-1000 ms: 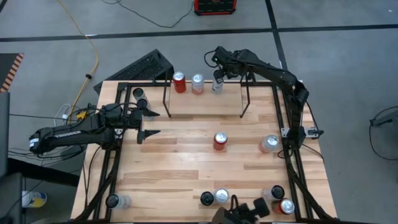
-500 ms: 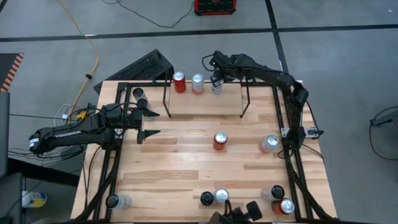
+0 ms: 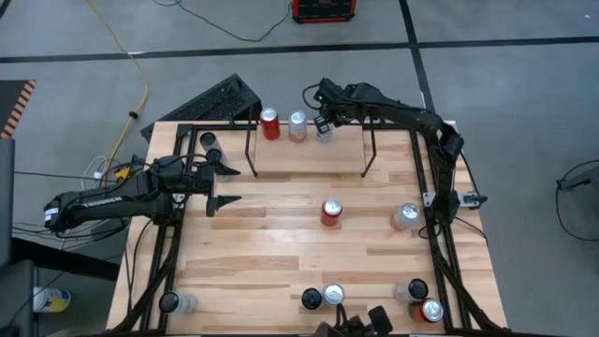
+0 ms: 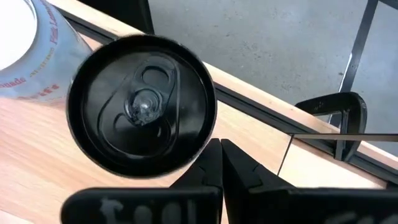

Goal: Place canned beverage on shelf
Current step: Put the top right white blue soda can on the shelf, then put the top white pink soda can on the shelf

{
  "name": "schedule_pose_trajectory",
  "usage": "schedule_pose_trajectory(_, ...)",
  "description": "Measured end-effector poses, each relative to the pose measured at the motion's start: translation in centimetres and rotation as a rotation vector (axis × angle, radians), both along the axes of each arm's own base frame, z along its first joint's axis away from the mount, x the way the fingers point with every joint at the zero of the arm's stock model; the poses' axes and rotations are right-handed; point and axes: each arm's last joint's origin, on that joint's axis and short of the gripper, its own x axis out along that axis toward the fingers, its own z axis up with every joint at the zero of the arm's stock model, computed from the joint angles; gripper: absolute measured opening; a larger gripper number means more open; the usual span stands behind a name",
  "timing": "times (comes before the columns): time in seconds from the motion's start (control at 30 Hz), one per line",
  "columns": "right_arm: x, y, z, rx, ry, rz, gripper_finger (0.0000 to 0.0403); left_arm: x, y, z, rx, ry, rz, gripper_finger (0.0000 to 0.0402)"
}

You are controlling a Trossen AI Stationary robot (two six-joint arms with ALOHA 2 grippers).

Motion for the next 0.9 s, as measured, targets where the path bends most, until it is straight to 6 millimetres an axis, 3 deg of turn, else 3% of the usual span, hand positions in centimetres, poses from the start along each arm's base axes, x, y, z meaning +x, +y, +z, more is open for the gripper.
schedule_pose_trajectory(0.23,0.4,1.03,-0.11,0.03,0.016,0.041,0.002,0.0,0.0,-0.01,-0.001,0.0,-0.002,0.0369)
schedule_pose_trajectory(0.9,0.72,0.62,-0.41,0.016,0.01,0.059,0.002,0.0,0.0,-0.01,-0.005,0.001,-0.001,0.0369)
